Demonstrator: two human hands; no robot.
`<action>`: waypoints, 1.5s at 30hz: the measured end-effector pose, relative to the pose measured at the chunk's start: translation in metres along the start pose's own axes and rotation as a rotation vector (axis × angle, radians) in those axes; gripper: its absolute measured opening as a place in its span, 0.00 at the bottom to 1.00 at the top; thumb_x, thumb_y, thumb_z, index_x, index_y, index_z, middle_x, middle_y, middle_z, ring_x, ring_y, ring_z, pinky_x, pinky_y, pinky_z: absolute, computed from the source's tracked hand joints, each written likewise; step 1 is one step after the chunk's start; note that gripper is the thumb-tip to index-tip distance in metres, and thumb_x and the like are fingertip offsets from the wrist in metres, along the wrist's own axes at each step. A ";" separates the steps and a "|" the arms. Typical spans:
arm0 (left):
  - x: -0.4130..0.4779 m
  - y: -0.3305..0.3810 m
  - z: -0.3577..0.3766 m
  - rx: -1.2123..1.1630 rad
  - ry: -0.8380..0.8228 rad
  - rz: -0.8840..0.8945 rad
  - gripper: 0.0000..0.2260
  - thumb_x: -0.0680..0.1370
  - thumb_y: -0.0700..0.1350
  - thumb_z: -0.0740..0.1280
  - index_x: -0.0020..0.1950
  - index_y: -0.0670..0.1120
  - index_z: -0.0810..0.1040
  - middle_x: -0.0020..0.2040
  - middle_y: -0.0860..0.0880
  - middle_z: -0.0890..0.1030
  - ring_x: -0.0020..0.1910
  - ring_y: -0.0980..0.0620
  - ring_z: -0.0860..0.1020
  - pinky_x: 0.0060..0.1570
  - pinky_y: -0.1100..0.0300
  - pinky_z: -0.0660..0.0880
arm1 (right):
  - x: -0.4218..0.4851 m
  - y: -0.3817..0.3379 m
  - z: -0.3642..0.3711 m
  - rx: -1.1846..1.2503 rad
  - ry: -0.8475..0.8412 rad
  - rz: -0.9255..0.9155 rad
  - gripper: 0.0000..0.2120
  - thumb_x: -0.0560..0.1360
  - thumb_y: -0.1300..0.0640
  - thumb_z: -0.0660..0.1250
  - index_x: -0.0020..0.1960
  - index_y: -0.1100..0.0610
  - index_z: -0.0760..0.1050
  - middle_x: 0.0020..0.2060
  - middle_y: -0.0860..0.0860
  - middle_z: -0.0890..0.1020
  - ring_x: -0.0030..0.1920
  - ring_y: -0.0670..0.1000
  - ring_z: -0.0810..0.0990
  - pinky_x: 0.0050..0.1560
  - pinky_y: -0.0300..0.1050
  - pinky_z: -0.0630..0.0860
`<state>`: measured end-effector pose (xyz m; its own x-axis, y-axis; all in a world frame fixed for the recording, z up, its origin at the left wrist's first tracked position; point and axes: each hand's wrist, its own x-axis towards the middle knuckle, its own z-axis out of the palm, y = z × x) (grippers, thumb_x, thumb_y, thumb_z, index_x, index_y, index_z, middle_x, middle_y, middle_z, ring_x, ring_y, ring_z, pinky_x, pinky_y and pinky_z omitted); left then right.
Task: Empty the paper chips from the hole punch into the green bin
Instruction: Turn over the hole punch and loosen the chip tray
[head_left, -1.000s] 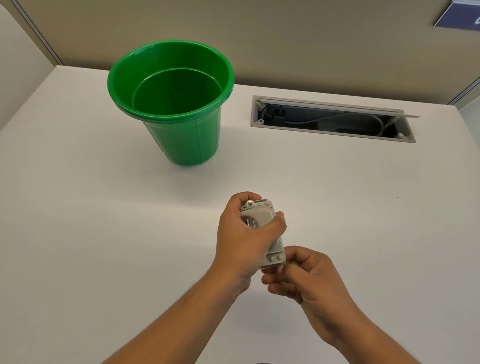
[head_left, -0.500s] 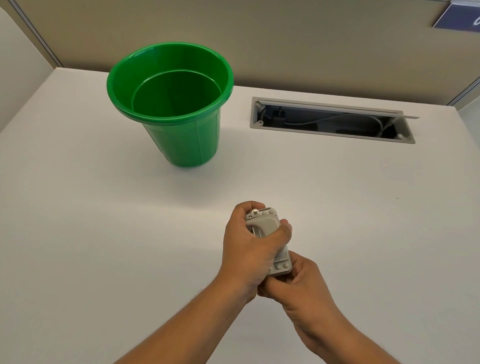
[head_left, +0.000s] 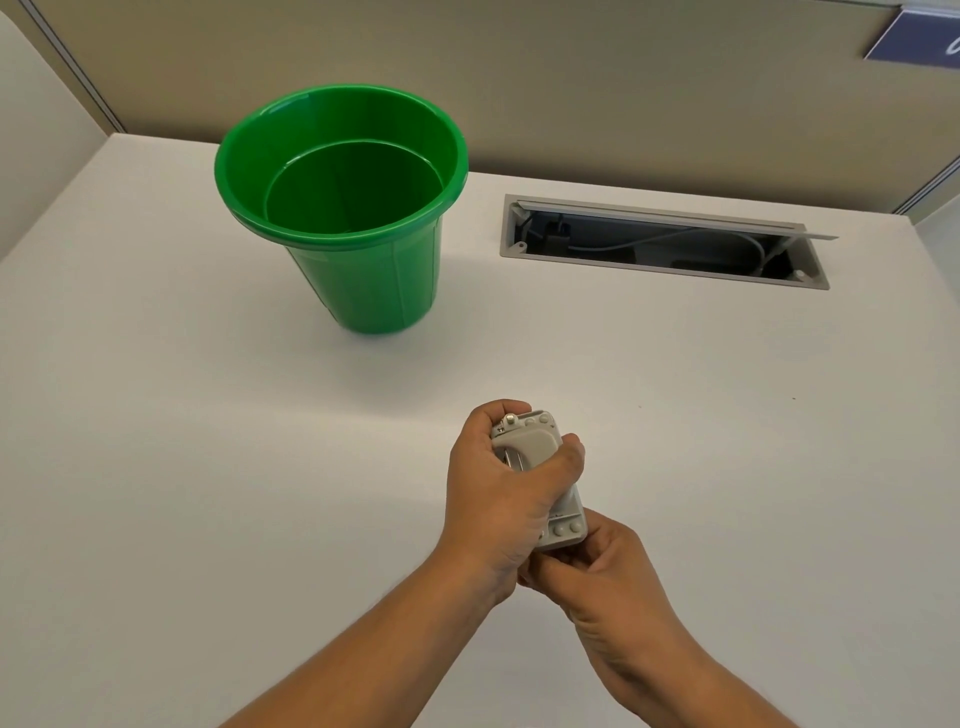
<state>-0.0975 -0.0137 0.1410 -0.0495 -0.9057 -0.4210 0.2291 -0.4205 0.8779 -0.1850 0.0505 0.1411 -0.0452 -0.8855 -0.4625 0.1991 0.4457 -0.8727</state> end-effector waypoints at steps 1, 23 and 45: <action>-0.001 0.000 0.000 0.008 -0.002 0.005 0.20 0.66 0.43 0.79 0.54 0.50 0.77 0.50 0.45 0.82 0.41 0.51 0.81 0.40 0.52 0.84 | 0.000 0.000 0.000 -0.002 0.005 0.005 0.10 0.66 0.68 0.68 0.45 0.62 0.84 0.42 0.70 0.83 0.41 0.56 0.81 0.57 0.63 0.79; -0.015 0.004 0.004 0.213 -0.068 0.120 0.27 0.62 0.44 0.75 0.59 0.56 0.73 0.55 0.59 0.81 0.49 0.65 0.82 0.49 0.64 0.81 | 0.025 -0.033 0.004 0.369 0.124 0.124 0.23 0.82 0.48 0.57 0.41 0.54 0.87 0.41 0.54 0.88 0.43 0.51 0.87 0.41 0.45 0.80; -0.005 0.014 0.000 -0.306 0.120 -0.199 0.08 0.79 0.38 0.66 0.45 0.44 0.85 0.42 0.45 0.87 0.40 0.47 0.85 0.44 0.53 0.82 | 0.016 -0.037 0.009 0.162 0.001 0.021 0.14 0.68 0.51 0.73 0.50 0.55 0.83 0.43 0.55 0.86 0.45 0.54 0.84 0.41 0.52 0.77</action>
<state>-0.0944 -0.0147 0.1555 -0.0126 -0.7878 -0.6158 0.5073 -0.5357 0.6750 -0.1846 0.0189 0.1678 -0.0400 -0.8762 -0.4803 0.3549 0.4369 -0.8265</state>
